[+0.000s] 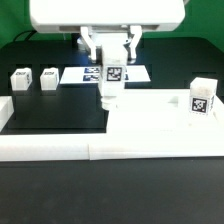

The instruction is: Assemble square table

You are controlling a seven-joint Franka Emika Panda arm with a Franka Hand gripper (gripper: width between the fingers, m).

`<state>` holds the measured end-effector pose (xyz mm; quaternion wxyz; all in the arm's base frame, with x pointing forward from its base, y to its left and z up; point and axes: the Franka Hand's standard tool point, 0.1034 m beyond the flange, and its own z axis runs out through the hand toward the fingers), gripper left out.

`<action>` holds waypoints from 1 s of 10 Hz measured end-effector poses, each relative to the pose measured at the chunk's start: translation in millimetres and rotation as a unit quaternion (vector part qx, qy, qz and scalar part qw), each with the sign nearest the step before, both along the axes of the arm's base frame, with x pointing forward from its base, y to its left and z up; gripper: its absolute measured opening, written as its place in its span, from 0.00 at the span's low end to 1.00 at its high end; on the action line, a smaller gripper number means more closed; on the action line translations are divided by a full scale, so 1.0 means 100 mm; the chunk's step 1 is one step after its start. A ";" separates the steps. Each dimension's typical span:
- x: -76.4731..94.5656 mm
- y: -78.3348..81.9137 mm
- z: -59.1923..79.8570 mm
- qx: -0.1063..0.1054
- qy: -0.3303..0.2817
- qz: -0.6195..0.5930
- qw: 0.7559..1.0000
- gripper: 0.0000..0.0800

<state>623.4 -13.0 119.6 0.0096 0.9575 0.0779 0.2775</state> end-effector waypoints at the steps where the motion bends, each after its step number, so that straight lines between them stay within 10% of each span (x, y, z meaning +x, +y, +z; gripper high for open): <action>1: -0.04 0.01 -0.05 -0.001 0.002 0.001 1.000 0.36; 10: -0.11 0.20 -0.29 -0.003 -0.002 0.011 1.000 0.36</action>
Offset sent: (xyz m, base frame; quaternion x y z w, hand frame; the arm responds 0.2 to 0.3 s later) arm -0.0099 0.0152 -0.0080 0.0049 0.0114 0.0159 0.9998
